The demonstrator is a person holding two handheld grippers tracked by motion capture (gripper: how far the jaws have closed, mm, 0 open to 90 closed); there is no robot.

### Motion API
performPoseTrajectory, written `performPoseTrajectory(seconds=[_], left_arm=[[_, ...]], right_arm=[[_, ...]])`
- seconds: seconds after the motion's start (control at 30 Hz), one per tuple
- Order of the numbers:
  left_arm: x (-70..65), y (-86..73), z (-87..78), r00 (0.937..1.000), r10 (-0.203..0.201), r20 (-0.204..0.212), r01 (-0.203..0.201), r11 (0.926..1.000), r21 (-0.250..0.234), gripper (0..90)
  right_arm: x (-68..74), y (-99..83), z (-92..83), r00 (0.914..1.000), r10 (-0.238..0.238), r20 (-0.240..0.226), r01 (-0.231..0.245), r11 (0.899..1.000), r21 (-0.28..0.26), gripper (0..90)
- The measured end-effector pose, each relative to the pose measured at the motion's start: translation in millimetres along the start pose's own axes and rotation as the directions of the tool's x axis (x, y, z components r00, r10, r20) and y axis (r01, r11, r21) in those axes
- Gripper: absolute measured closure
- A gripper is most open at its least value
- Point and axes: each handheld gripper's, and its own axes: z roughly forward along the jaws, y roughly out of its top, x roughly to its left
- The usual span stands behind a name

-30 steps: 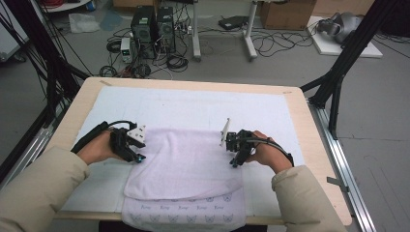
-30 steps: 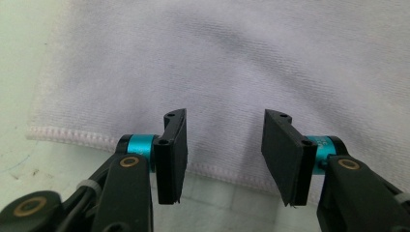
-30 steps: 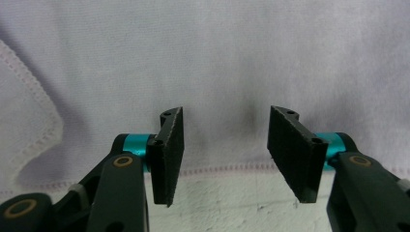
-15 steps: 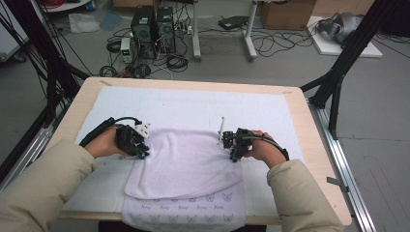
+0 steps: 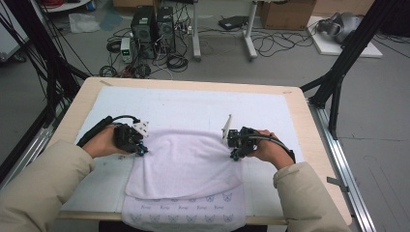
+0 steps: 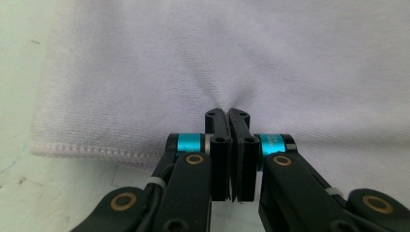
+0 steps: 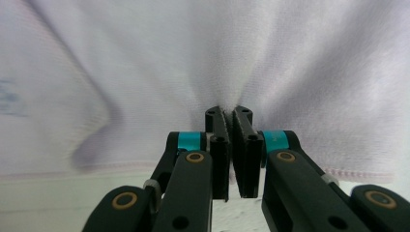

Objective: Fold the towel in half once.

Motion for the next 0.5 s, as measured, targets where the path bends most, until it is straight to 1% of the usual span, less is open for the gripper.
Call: performPoseTrajectory(seconds=[0.03, 0.1, 0.13, 0.17, 0.2, 0.23, 0.27, 0.3, 0.37, 0.4, 0.47, 0.5], left_arm=[[-2.2, -0.7, -4.5, 1.0, 0.004, 0.004, -0.004, 0.9999, -0.012, 87.4], [-7.8, -2.6, -13.3, 0.9999, 0.017, 0.0, -0.017, 0.9992, -0.037, 87.3], [-10.6, -3.9, -17.2, 0.9997, 0.026, -0.003, -0.026, 0.9986, -0.046, 87.3], [-13.7, -5.2, -20.9, 0.9994, 0.035, 0.0, -0.035, 0.9979, -0.055, 87.3], [-17.0, -6.5, -24.4, 0.999, 0.046, 0.0, -0.046, 0.9972, -0.059, 87.3], [-20.3, -7.9, -27.1, 0.9983, 0.057, 0.004, -0.057, 0.9963, -0.064, 87.3], [-24.0, -9.4, -29.2, 0.998, 0.062, 0.014, -0.061, 0.9958, -0.068, 87.2], [-27.4, -10.7, -30.8, 0.9968, 0.077, 0.021, -0.076, 0.9949, -0.066, 87.2], [-35.6, -13.7, -31.8, 0.9939, 0.104, 0.037, -0.101, 0.9929, -0.062, 87.2], [-39.9, -15.5, -31.1, 0.9927, 0.11, 0.05, -0.107, 0.9923, -0.064, 87.1], [-48.0, -18.7, -27.6, 0.9893, 0.12, 0.083, -0.115, 0.9917, -0.057, 87.0], [-51.7, -20.5, -25.1, 0.9862, 0.13, 0.102, -0.125, 0.9905, -0.057, 87.0]], right_arm=[[2.3, -1.2, -4.1, 1.0, 0.001, 0.003, -0.001, 1.0, -0.015, 86.8], [7.6, -3.9, -11.2, 1.0, -0.008, -0.002, 0.008, 0.999, -0.052, 86.7], [10.1, -5.1, -14.4, 0.9999, -0.008, -0.008, 0.007, 0.998, -0.064, 86.7], [13.0, -6.5, -16.9, 0.9996, -0.019, -0.023, 0.017, 0.997, -0.076, 86.7], [16.1, -8.1, -19.8, 0.9995, -0.024, -0.018, 0.022, 0.996, -0.085, 86.7], [18.8, -10.0, -22.1, 0.9994, -0.019, -0.028, 0.016, 0.995, -0.096, 86.7], [21.5, -11.9, -24.1, 0.9989, -0.029, -0.038, 0.025, 0.994, -0.107, 86.7], [24.4, -13.6, -25.6, 0.9985, -0.028, -0.046, 0.022, 0.993, -0.118, 86.6], [31.9, -15.6, -25.9, 0.9961, -0.041, -0.078, 0.032, 0.992, -0.122, 86.6], [36.4, -16.1, -25.2, 0.9954, -0.052, -0.081, 0.041, 0.991, -0.124, 86.6], [44.4, -17.2, -21.7, 0.9898, -0.07, -0.124, 0.054, 0.99, -0.13, 86.6], [48.1, -17.3, -19.7, 0.9877, -0.079, -0.135, 0.062, 0.99, -0.13, 86.6]])
